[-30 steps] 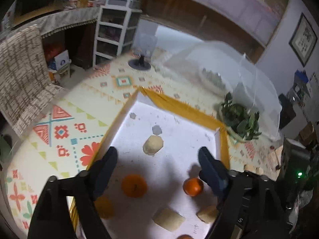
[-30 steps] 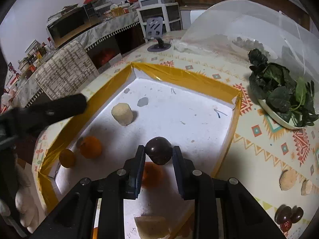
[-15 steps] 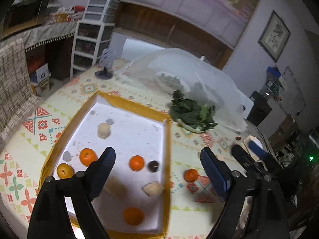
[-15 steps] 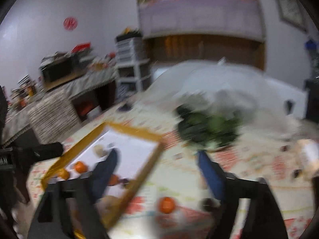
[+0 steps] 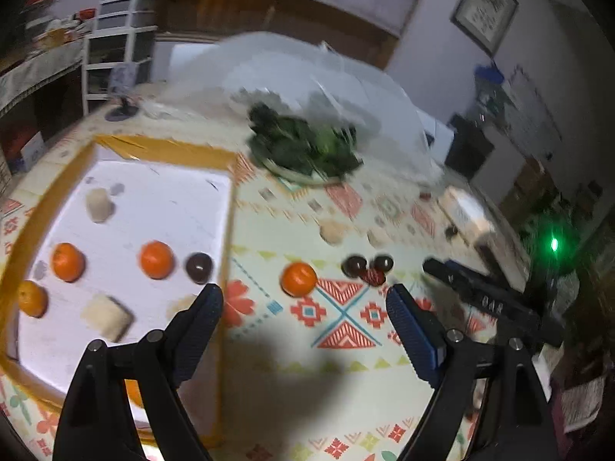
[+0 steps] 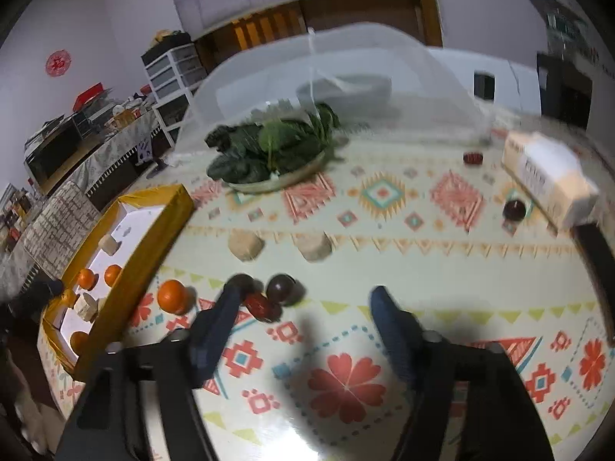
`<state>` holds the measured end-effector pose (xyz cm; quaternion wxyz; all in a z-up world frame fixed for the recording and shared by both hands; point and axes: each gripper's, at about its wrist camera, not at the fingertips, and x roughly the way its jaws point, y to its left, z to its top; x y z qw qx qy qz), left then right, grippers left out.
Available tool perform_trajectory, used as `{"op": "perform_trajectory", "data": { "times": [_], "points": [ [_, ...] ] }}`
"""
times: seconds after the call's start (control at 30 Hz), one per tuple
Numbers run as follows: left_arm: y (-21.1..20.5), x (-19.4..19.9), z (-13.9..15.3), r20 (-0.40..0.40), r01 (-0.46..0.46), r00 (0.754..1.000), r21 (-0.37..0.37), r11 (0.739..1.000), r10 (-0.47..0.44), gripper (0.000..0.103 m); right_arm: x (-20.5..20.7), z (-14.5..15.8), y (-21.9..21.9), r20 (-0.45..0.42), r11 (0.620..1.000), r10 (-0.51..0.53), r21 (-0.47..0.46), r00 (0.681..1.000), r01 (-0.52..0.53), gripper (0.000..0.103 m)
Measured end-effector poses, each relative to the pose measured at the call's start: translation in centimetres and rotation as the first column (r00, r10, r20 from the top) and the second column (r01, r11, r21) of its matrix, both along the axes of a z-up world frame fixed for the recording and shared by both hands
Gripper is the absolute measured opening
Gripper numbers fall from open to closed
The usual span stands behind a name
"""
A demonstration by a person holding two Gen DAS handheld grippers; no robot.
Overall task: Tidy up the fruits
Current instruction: 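Withdraw both open tools back toward the table, then grasp a mandarin orange with the left tool while the right tool grasps a dark plum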
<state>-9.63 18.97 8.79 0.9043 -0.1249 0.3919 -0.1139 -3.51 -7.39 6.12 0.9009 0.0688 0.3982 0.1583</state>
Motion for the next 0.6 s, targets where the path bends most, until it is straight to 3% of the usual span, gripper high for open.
{"op": "perform_trajectory", "data": {
  "times": [0.03,0.1,0.43,0.6],
  "points": [
    [-0.6,0.0,-0.3,-0.003,0.01,1.0,0.016,1.0,-0.01,0.081,0.3,-0.4,-0.1,-0.008,1.0,0.002,0.005,1.0,-0.002,0.064],
    [-2.1,0.7,-1.1,-0.022,0.041,0.999,0.07,0.997,-0.039,0.063,0.4,-0.8,-0.1,-0.012,1.0,0.003,0.003,1.0,-0.003,0.064],
    [-4.8,6.8,-5.3,-0.135,0.067,0.99,0.186,0.98,-0.042,0.062,3.1,-0.4,-3.4,-0.016,0.999,-0.045,0.007,0.999,0.045,0.064],
    [-5.5,8.0,-6.5,-0.149,0.062,0.989,0.275,0.959,-0.021,0.062,4.1,1.4,-8.9,0.029,0.985,-0.169,0.047,0.985,0.168,0.064]
  ]
}}
